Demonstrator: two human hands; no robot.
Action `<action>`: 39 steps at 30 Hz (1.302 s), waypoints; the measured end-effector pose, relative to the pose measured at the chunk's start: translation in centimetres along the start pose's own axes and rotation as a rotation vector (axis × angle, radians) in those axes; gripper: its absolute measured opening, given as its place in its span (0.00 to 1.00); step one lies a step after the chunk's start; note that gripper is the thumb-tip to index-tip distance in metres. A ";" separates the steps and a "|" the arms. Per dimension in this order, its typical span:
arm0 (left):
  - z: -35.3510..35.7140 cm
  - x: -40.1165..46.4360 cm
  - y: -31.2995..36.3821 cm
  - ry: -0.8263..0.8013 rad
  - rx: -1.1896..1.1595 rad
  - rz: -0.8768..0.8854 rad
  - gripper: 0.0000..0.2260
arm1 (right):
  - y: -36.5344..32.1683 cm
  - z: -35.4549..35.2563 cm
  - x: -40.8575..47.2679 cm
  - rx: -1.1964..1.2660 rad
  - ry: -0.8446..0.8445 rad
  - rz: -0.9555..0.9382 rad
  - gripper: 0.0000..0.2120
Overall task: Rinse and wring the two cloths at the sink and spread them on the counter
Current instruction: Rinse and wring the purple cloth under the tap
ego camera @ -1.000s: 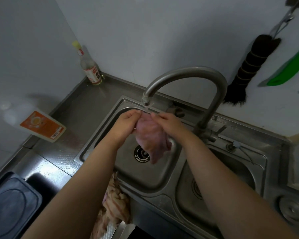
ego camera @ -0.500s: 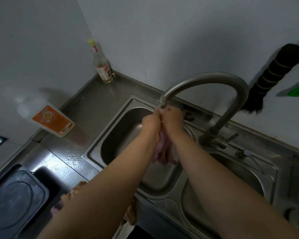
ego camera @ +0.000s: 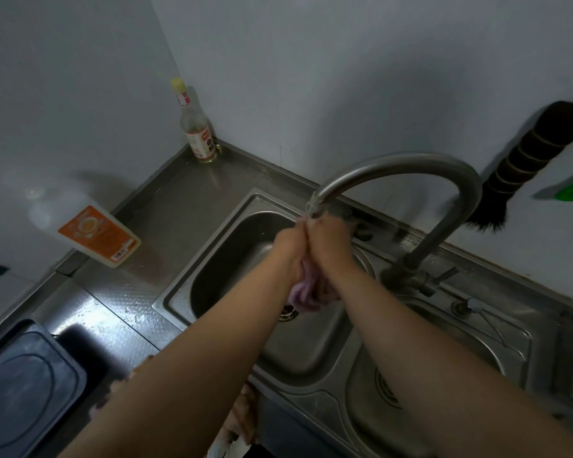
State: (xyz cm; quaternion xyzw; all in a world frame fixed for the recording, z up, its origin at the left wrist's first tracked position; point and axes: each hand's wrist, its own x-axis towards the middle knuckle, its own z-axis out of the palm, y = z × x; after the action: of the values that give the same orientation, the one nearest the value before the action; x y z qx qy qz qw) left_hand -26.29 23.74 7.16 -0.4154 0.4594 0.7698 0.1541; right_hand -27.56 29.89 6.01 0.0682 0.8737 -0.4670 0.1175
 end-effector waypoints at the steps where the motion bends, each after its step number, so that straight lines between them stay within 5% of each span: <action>1: 0.4 -0.4 -0.4 -0.047 0.003 -0.040 0.16 | 0.3 -0.5 0.9 0.080 0.044 0.055 0.17; 6: -0.6 0.2 0.8 -0.094 -0.008 0.010 0.12 | -1.0 0.1 -0.9 0.014 0.010 -0.002 0.18; 9: -2.1 -0.5 0.5 -0.325 -0.018 -0.104 0.15 | -0.2 -0.7 -0.1 -0.007 0.029 -0.047 0.18; 14: -5.5 0.6 1.5 -0.380 0.040 0.013 0.14 | 2.0 -3.5 1.4 -0.153 -0.423 0.167 0.28; 16: -7.0 1.6 2.3 -0.327 0.156 0.116 0.13 | 2.8 -4.2 1.2 0.141 -0.488 0.202 0.23; 20: -7.3 2.3 1.9 -0.129 0.406 0.275 0.14 | 2.6 -4.4 0.9 0.373 -0.224 0.099 0.14; 24: -4.1 1.4 0.6 -0.028 0.217 0.229 0.15 | 0.4 -0.7 -2.0 0.133 -0.185 -0.088 0.21; 29: 0.3 0.6 -1.2 0.041 0.115 0.105 0.20 | -0.6 -1.4 0.1 0.043 -0.010 0.031 0.15; 32: -0.7 1.6 -0.1 0.101 0.084 0.130 0.15 | -1.3 0.3 -1.6 -0.056 0.001 -0.075 0.19; 36: 0.4 1.1 -0.8 0.034 0.014 0.034 0.14 | -1.0 -1.2 0.1 -0.194 0.062 -0.046 0.15; 39: 0.0 0.8 -0.5 -0.031 0.058 0.062 0.16 | -1.0 -1.3 -0.5 -0.046 0.088 -0.100 0.14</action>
State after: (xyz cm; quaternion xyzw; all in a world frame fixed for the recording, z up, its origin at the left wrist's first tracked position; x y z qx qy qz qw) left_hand -26.52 23.89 6.28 -0.3842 0.4917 0.7670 0.1491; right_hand -27.46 30.41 7.68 0.0422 0.8908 -0.4487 0.0573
